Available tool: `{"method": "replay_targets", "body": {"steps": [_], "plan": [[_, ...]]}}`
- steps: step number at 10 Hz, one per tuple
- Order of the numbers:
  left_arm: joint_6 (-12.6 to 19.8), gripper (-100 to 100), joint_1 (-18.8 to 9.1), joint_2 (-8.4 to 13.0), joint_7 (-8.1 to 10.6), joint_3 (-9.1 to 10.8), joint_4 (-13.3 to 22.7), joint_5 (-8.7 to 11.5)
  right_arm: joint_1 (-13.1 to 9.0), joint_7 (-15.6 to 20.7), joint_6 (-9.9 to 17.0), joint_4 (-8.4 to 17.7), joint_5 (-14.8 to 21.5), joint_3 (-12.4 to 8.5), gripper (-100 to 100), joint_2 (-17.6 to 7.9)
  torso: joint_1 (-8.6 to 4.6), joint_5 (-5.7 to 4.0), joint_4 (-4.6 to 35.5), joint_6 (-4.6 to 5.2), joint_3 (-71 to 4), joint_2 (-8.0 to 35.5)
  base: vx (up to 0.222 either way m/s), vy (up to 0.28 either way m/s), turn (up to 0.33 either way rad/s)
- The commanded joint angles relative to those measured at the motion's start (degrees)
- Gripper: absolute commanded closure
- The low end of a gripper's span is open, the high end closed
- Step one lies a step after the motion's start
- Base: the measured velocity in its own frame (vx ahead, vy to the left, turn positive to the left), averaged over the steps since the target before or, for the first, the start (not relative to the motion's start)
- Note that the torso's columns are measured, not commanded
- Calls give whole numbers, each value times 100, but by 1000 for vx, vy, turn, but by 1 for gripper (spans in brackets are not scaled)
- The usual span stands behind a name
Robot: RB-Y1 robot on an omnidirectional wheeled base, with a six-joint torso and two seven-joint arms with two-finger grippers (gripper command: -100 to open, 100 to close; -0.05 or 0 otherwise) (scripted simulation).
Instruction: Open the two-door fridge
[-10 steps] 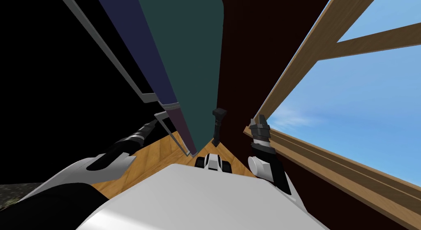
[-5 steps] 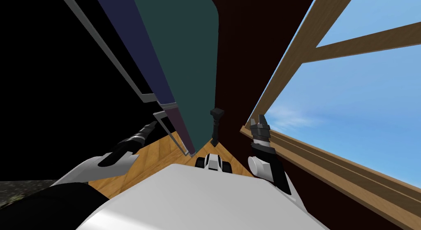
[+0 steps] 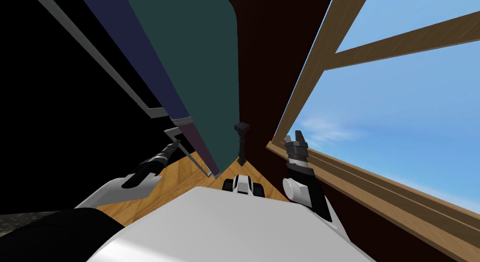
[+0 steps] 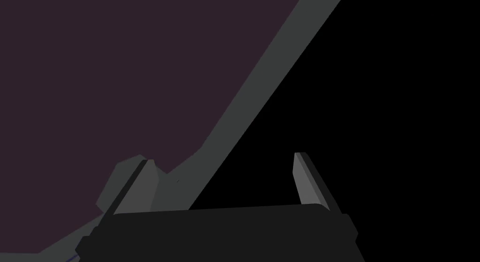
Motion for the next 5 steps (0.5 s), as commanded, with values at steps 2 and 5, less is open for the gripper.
{"method": "replay_targets", "body": {"steps": [2,5], "plan": [[-75,100,39,86,-3,-71,-53,47,0,0,0,1,0,-1,0,-1,3,2,11,-8,20,30,-44,78,-17],[-152,100,78,172,-7,-142,-104,93,-2,0,1,1,0,-4,0,-4,48,14,8,-6,14,22,-140,233,-45]]}}
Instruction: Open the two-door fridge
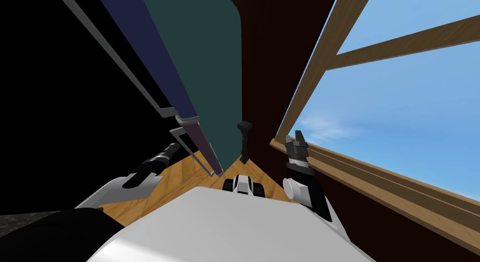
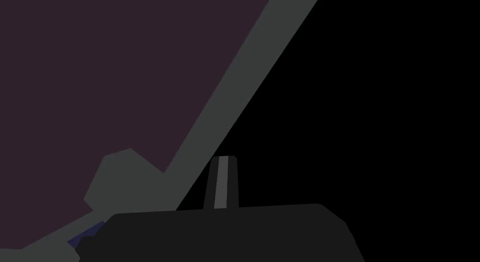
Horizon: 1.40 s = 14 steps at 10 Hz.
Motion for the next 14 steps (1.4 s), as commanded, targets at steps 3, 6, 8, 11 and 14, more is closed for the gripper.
{"method": "replay_targets", "body": {"steps": [3,6,8,11,14], "plan": [[-182,100,98,227,-7,-168,-135,123,1,0,0,0,0,0,0,0,-54,-19,-2,-2,-6,-11,-132,276,-53],[-335,100,176,398,-15,-310,-237,216,0,0,0,0,0,1,0,1,-81,-23,5,-4,11,16,-184,253,-40],[-412,100,215,484,-19,-381,-287,262,1,0,0,0,0,1,0,2,-83,-23,-3,-2,-7,-13,-147,228,-38],[-565,100,294,656,-27,-524,-389,354,1,0,0,0,0,0,0,1,-62,-16,-1,-4,-2,-3,-162,294,-52],[-642,100,333,742,-31,-595,-440,401,1,0,0,0,0,1,0,1,-72,-24,-1,-1,-3,-5,-158,208,-38]]}}
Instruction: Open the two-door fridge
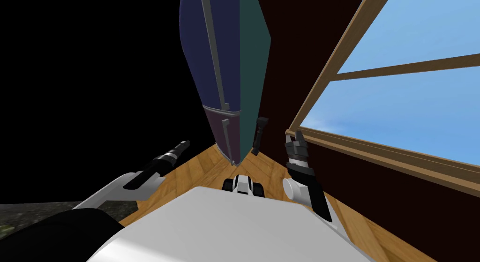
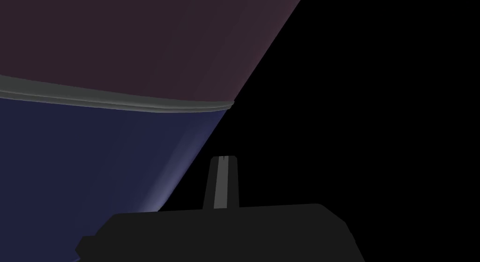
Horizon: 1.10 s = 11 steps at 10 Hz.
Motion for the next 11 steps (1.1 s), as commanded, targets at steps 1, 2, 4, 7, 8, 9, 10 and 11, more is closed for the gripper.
{"method": "replay_targets", "body": {"steps": [1,2,4,7,8,9,10,11], "plan": [[-34,100,12,24,-2,-28,-19,12,0,0,0,0,0,1,0,1,-10,2,1,-1,3,6,-81,62,-7],[-108,-100,-53,-1,-52,-41,152,-82,1,0,0,0,0,1,0,2,-35,-7,-4,-1,-8,-17,17,-87,-43],[-147,-100,-90,-16,-81,-47,244,-137,3,0,-1,-1,0,4,0,4,-54,-16,-10,1,-21,-31,67,-157,-24],[-268,-100,-204,-61,-171,-62,534,-307,4,0,-1,-1,0,4,0,4,4,4,0,0,1,1,118,-181,-34],[-320,-100,-253,-80,-210,-69,656,-380,3,0,-1,-1,0,3,0,4,17,7,3,-1,7,12,90,-190,-53],[-354,-100,-283,-91,-235,-72,735,-428,3,0,-1,-1,0,4,0,4,7,6,6,-1,13,20,62,-197,-25],[-389,-100,-315,-103,-262,-76,816,-477,2,0,-1,-1,0,4,0,4,5,3,7,-2,15,24,78,-172,-20],[-439,-100,-362,-122,-299,-83,938,-549,3,0,-1,-1,0,3,0,4,12,5,4,-1,8,12,110,-183,-37]]}}
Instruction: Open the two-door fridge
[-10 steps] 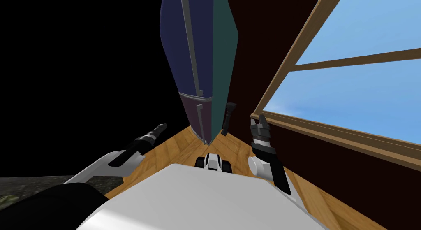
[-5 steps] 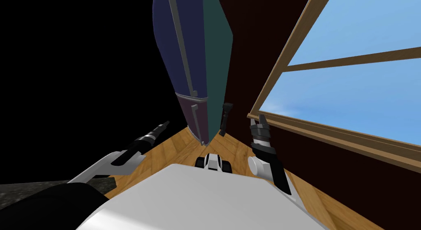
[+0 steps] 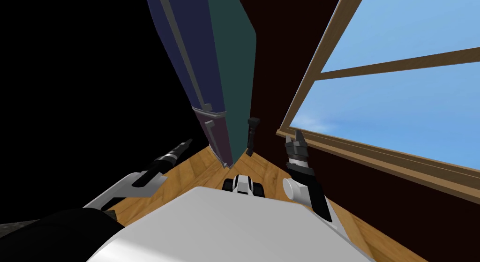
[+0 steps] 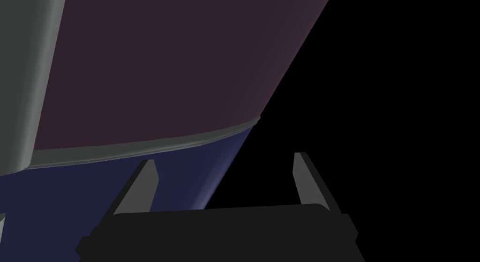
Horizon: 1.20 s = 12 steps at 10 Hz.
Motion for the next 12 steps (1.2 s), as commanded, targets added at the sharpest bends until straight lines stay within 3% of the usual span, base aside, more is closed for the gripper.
{"method": "replay_targets", "body": {"steps": [1,8,10,11,12], "plan": [[-131,-100,-96,-45,-83,-16,270,-152,0,0,0,0,0,0,0,0,-4,0,-5,1,-10,-15,102,-166,-37],[-434,-100,-376,-152,-311,-52,976,-579,0,0,0,0,0,0,0,0,-10,-3,-1,1,-3,-3,105,-197,-38],[-411,-100,-360,-159,-300,-57,921,-556,0,0,0,0,0,-1,0,-1,31,8,1,-1,4,10,30,-52,-2],[-410,100,-360,-159,-299,-57,918,-555,-1,0,0,0,0,-2,0,-2,38,12,4,-1,10,17,6,-8,-1],[-494,100,-290,-94,-309,-130,825,-538,-1,0,0,0,0,-2,0,-2,21,8,3,0,6,10,-114,143,-32]]}}
